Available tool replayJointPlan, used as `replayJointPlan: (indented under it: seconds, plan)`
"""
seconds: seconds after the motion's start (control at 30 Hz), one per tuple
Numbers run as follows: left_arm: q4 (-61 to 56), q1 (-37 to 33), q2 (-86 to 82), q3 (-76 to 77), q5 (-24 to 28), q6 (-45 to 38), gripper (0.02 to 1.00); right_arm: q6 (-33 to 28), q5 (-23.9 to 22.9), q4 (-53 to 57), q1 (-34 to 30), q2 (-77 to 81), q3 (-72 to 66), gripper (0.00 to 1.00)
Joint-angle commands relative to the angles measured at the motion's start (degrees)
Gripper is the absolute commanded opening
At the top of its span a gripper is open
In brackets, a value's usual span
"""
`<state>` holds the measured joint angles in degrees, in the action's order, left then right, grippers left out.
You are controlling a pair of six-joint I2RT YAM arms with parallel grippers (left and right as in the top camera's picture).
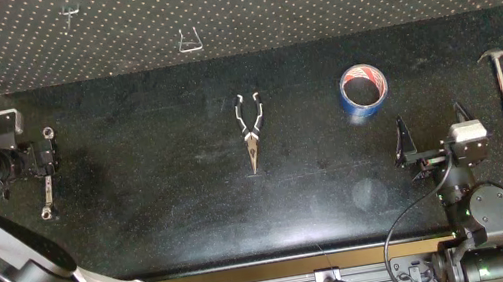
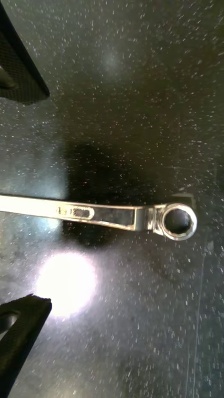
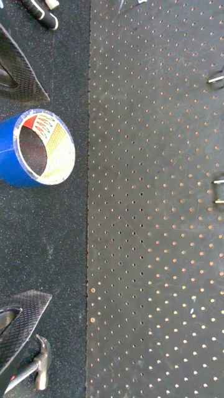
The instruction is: Place Tools Onto Pegboard
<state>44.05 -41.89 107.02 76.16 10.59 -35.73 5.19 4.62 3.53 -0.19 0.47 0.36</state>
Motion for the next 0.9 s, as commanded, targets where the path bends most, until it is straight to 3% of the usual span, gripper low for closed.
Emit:
replayJointPlan:
  seconds: [0.03,0.9]
  plan:
    - [-0.61,0.04,3.34,1.81,1.44,1.81,0.996,-1.01,0.90,0.28,0.44,-0.42,-0.13,0.972]
    - [0.33,2.27,8.85,4.92,-1.14,1.31,0.996,-1.01,0.90,0.28,0.44,-0.42,-0.13,0.972]
